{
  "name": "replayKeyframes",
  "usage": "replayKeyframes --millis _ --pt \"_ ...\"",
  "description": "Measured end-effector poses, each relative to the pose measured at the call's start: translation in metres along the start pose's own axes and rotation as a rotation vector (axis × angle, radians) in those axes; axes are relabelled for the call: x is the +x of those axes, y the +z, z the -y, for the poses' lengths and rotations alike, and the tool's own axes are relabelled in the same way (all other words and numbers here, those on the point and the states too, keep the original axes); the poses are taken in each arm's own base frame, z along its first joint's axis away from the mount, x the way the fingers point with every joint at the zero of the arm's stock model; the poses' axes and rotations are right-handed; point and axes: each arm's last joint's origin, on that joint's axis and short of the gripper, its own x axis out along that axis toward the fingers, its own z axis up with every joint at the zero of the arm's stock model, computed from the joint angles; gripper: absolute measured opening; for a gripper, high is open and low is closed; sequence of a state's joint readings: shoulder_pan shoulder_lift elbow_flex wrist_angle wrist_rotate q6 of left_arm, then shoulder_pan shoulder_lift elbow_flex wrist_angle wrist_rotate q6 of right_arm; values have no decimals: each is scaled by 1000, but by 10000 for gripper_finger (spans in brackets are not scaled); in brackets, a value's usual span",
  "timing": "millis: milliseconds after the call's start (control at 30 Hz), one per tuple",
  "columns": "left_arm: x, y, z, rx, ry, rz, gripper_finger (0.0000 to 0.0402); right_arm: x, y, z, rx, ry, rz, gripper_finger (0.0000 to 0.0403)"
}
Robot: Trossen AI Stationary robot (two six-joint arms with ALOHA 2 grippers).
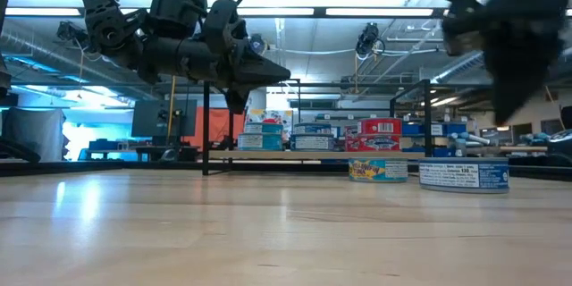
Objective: Stack canned seafood by type on shelf
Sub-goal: Stack the blue tuna can on top of the blue tuna can on the shelf
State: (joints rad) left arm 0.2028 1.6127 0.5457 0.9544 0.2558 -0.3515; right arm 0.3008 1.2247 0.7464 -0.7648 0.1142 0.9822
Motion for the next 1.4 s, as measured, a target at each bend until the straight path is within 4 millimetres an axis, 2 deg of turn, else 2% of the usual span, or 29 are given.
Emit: replayKeyframes --millis 133,267,533,800,967,1033,1200,1400 --pt "0 -3 -1 -8 10 -28 3 4 -9 7 -95 -116 -84 4" --pt "0 -5 -1 -13 15 -52 3 15 -7 3 -153 -151 -71 4" --pt "2 -11 7 -7 -3 -87 3 52 3 -21 -222 -93 -28 4" --pt "2 -30 16 49 24 -236 3 59 24 -39 -184 6 159 4" --pt "3 -32 20 81 14 -247 3 71 42 -43 -193 107 201 4" --pt "3 -32 20 82 14 -247 3 70 47 -44 -195 134 198 4" --pt "7 -39 17 85 17 -249 3 52 56 -52 -224 154 223 4" --pt "26 -49 13 98 23 -269 3 50 40 -53 -264 95 133 4"
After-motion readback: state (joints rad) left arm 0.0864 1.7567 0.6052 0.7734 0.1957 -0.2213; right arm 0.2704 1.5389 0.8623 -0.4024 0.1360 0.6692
